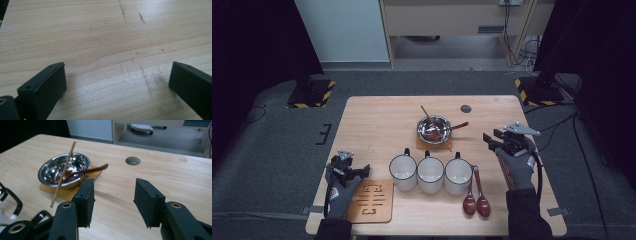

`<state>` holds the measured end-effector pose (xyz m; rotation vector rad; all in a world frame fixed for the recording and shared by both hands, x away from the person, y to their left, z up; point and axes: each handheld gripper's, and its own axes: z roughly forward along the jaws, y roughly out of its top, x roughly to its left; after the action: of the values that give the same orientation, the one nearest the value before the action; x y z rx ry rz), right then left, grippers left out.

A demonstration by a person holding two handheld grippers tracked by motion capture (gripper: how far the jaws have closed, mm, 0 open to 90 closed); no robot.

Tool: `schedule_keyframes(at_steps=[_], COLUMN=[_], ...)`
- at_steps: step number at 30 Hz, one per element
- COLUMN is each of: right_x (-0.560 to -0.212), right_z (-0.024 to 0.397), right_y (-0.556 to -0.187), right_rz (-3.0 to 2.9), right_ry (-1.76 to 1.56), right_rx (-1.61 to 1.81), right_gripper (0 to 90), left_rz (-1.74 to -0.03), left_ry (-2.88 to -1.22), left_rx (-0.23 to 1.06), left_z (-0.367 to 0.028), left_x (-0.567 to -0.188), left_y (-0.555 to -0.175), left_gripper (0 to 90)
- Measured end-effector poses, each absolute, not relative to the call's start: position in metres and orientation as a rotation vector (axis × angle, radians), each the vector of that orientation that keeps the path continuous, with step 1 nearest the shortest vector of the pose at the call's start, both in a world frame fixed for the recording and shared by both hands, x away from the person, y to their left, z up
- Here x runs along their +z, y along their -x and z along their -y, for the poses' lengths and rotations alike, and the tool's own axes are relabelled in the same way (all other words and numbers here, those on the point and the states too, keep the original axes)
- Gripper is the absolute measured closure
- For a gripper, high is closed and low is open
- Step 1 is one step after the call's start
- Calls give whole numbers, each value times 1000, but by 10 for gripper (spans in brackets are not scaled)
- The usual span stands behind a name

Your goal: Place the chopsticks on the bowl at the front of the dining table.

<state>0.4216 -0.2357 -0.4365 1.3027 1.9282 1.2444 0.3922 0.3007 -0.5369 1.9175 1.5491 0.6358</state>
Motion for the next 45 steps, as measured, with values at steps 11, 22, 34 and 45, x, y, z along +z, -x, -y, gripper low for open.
schedule_keyframes(at_steps=[11,22,34,45], right_x=[-448,-464,-491,-499], right_z=[254,264,276,283], right_y=[-403,-386,-370,-363], right_rz=[-1907,-1923,-1951,-1972], right_ry=[-1318,-1332,-1380,-1409], right_rx=[1264,1236,1192,1130], right_gripper=[504,511,523,540], left_rz=[-1549,-1549,-1549,-1549], left_ry=[-1917,-1917,-1917,-1918], left_rx=[636,636,636,636], left_z=[-301,-301,-301,-301], left_x=[-537,-537,-537,-537], left_y=[-392,-392,-392,-392], left_gripper=[2,2,2,2])
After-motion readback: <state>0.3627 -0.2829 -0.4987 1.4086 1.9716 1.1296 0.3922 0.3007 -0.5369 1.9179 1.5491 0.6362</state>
